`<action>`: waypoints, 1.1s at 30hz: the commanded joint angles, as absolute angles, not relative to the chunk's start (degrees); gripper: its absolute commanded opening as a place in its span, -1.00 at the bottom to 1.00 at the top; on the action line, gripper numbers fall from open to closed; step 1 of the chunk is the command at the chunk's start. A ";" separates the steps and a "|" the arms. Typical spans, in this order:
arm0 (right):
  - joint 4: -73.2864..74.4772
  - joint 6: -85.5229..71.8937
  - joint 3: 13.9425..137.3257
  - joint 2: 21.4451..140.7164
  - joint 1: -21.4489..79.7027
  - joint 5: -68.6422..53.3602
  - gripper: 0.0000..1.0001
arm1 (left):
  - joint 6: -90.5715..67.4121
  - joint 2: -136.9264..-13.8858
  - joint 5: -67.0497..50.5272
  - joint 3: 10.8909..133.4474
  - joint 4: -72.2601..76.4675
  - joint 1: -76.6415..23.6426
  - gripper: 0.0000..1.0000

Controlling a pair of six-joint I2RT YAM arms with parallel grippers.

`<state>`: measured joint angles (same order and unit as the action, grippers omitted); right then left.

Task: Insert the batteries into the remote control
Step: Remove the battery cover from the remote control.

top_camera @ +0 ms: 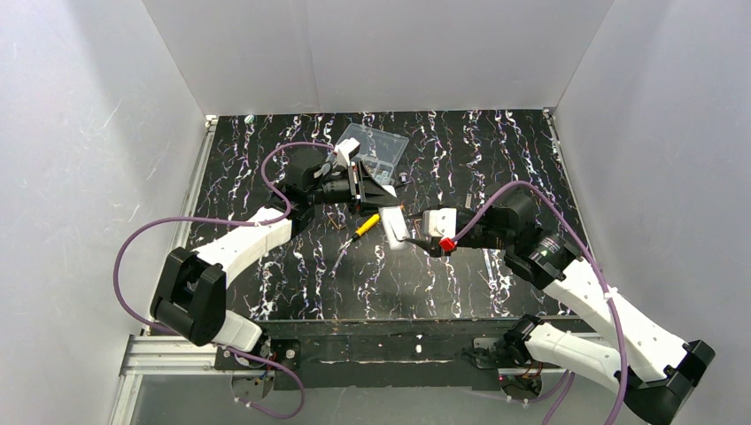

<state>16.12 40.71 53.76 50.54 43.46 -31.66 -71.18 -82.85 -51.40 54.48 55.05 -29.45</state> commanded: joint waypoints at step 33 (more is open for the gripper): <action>17.60 40.72 53.58 49.46 43.07 -31.92 0.07 | -71.73 -82.15 -55.02 55.37 59.18 -29.77 -1.00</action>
